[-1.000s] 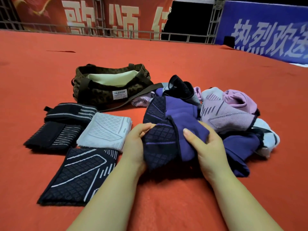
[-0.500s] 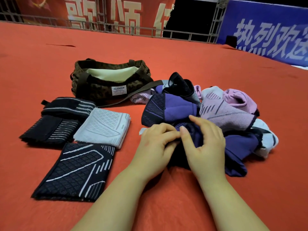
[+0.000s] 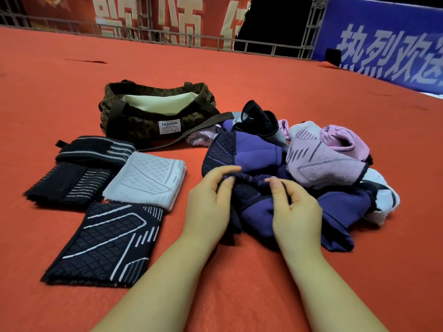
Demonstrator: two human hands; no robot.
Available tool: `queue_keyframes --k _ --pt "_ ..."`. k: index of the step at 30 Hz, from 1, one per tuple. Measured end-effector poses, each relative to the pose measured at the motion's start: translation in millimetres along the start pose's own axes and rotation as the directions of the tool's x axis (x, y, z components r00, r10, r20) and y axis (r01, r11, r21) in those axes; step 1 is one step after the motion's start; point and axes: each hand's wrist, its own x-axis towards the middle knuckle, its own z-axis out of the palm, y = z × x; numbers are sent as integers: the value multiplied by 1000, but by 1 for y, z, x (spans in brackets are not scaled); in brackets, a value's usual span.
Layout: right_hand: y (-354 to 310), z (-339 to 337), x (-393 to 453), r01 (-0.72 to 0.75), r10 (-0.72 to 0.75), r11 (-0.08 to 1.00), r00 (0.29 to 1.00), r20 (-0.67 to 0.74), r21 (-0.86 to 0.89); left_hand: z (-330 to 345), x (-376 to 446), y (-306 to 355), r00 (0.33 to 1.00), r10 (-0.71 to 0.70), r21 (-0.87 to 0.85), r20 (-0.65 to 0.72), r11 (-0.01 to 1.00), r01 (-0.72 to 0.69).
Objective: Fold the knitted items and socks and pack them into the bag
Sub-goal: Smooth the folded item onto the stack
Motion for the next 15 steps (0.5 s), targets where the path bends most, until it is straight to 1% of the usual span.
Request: queue_keyframes --k 2,4,6,7,9,10,11,12,13,14,15 --pt "2 -7 5 -6 7 1000 993 -115 5 -8 7 -1 984 -69 -63 -164 996 59" --pt "4 -15 11 4 -6 1000 979 -204 -9 -16 12 -1 942 -162 -114 -295 984 134" --pt "5 -19 15 22 -22 1000 967 -256 0 -20 13 -1 909 -200 -111 -367 979 170" --pt "6 -20 15 27 -25 1000 963 -268 6 -20 13 -1 903 -202 -101 -380 979 176" --pt "6 -19 14 30 -23 999 964 -263 23 -19 12 -2 918 -203 -62 -341 979 194" --pt "6 -19 14 30 -20 999 968 -251 35 -18 12 -4 936 -192 -6 -295 980 199" --pt "6 -19 14 26 -14 999 972 -236 47 -18 11 -4 957 -151 78 -250 981 175" --pt "6 -19 14 21 -8 998 976 -220 56 -18 10 -4 973 -78 156 -216 981 113" --pt "5 -19 14 15 -2 998 979 -203 60 -19 9 -2 981 24 202 -195 979 16" --pt "5 -18 14 12 0 998 983 -184 63 -18 6 2 979 127 207 -161 974 -92" --pt "4 -17 13 13 -1 998 986 -165 69 -17 2 6 972 216 191 -97 962 -195"
